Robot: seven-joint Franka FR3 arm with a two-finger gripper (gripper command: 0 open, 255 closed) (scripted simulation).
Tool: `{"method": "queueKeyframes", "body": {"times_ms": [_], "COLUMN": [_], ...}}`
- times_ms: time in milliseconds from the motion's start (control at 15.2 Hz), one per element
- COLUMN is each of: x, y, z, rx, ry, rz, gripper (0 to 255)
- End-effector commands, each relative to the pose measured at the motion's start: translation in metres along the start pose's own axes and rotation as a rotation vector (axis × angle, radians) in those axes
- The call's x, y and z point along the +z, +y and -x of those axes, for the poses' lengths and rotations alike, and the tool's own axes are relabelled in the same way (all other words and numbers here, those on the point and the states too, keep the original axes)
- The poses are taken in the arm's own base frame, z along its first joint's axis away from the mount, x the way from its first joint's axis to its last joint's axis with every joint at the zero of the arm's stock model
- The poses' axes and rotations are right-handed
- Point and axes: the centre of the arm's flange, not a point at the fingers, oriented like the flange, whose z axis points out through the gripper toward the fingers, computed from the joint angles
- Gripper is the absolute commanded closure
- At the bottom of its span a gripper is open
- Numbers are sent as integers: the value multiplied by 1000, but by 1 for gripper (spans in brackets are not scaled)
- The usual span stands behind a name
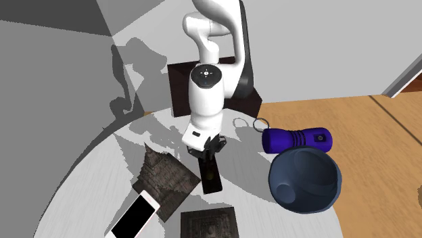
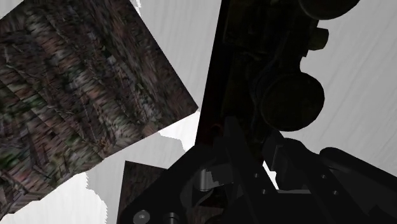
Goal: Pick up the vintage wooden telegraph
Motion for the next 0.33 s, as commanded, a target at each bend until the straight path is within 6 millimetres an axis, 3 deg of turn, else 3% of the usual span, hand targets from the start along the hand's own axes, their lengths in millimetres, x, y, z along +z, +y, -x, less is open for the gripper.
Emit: {"method": "queueKeyframes", "body": {"times_ms": [0,264], "x": [-11,-22], "y": [0,1], "z": [0,-1], "rx": [0,0], "ry": [1,1], "rz": [0,0], "gripper": [255,255]}}
